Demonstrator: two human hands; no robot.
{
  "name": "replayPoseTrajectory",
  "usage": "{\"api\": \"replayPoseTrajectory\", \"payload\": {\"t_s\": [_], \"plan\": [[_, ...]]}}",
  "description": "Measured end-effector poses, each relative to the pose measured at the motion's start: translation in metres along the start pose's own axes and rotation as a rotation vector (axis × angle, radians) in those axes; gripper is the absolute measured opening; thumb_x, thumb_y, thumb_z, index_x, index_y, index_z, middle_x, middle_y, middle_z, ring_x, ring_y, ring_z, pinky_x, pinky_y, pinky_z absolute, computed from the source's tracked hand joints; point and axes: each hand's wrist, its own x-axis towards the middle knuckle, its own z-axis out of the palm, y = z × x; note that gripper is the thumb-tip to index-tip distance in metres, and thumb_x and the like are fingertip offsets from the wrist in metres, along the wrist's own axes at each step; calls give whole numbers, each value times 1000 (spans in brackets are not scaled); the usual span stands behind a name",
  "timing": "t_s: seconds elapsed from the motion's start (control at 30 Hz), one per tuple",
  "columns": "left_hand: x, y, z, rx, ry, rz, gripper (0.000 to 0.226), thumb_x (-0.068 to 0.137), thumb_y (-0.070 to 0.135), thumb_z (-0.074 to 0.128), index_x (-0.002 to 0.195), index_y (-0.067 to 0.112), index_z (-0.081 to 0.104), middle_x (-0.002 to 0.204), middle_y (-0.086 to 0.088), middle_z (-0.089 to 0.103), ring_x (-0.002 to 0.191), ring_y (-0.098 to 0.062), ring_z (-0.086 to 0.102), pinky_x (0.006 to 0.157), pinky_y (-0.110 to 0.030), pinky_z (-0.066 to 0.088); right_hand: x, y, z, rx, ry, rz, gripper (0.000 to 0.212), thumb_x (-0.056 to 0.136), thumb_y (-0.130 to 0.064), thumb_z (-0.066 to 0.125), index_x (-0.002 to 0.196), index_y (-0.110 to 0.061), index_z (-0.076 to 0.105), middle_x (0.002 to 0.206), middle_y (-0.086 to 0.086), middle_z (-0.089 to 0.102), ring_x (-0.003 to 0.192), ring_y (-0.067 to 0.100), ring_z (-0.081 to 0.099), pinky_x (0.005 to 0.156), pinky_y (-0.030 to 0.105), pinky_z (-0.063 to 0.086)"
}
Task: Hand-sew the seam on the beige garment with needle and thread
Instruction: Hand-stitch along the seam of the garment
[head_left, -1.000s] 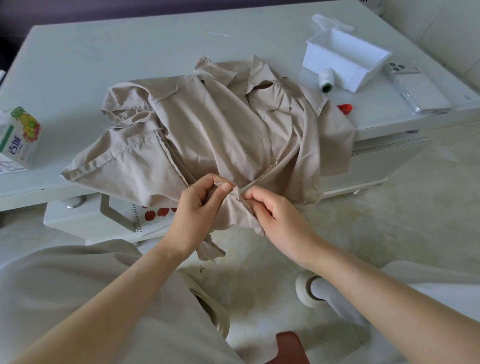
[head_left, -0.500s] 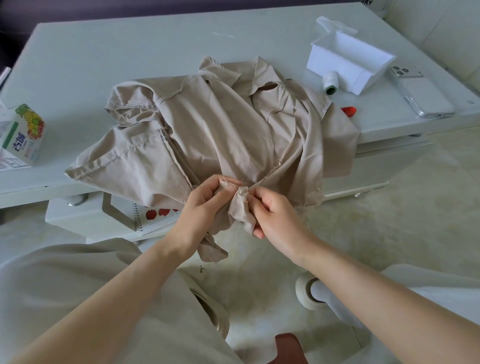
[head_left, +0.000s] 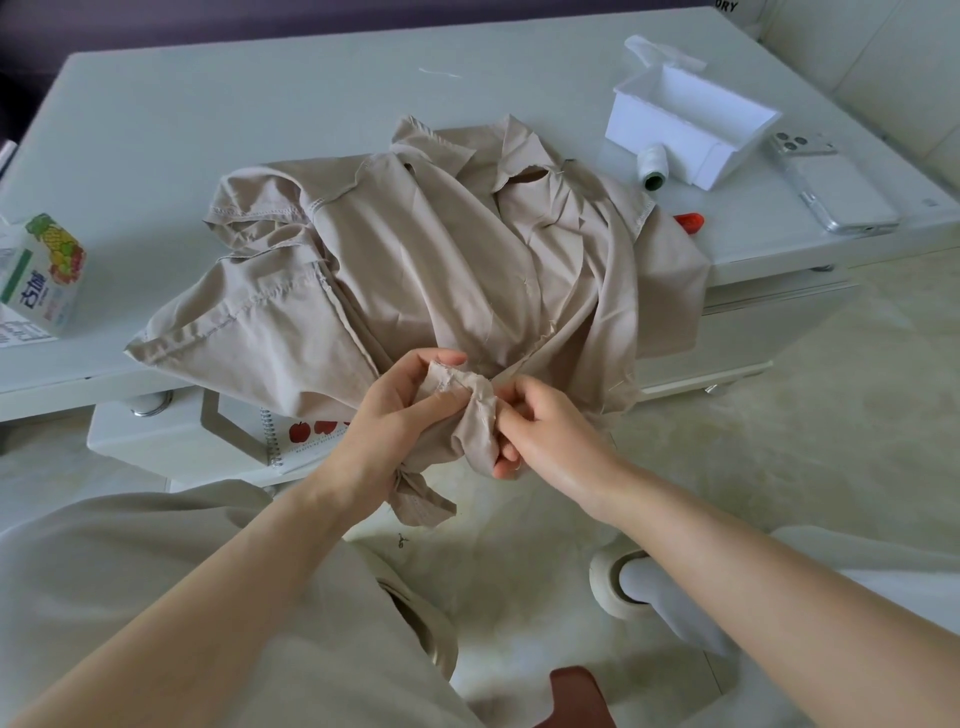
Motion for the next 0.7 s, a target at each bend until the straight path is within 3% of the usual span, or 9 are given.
{"api": "replayPoseTrajectory", "payload": {"t_s": [0.13, 0.27, 0.4, 0.5, 0.57, 0.7], "plan": [[2, -1, 0, -10, 40, 21, 20, 88, 5, 58, 103, 18, 56, 83, 0, 66, 73, -13, 65, 62, -24, 56, 2, 7, -3, 2, -14, 16, 11, 97, -10, 50, 89, -13, 57, 61, 0, 55, 50, 1, 53, 58, 16, 52], [3, -2, -1, -6, 38, 13, 20, 84, 10, 61, 102, 16, 56, 83, 0, 68, 74, -13, 66, 62, -24, 55, 5, 8, -6, 3, 44, -61, 18, 93, 1, 51, 89, -15, 59, 69, -2, 64, 54, 1, 57, 56, 15, 47], [3, -5, -1, 57, 23, -8, 17, 88, 9, 60, 104, 12, 56, 89, -5, 69, 79, -16, 67, 64, -25, 56, 5, 6, -4, -10, 20, -109, 19, 93, 0, 51, 99, -16, 58, 82, -2, 70, 69, 5, 65, 65, 16, 49], [4, -6, -1, 71, 61, -25, 16, 89, 9, 61, 105, 9, 56, 93, -11, 68, 81, -21, 66, 65, -31, 57, 7, 7, 2, -230, 212, -277, 19, 95, -4, 49, 104, -19, 57, 101, -4, 65, 93, 6, 60, 79, 9, 42], [5, -5, -1, 77, 78, -25, 16, 89, 9, 61, 104, 9, 57, 92, -12, 66, 79, -21, 65, 63, -29, 57, 6, 5, 3, -303, 319, -431, 17, 96, -10, 49, 109, -14, 59, 107, 0, 60, 98, 8, 56, 85, 8, 40], [5, -6, -2, 107, 63, -31, 17, 88, 13, 63, 103, 9, 56, 88, -10, 65, 77, -20, 63, 61, -25, 54, 6, 5, 4, -532, 185, -609, 16, 91, -21, 58, 103, -16, 66, 100, -5, 55, 96, 10, 50, 88, 15, 38]]}}
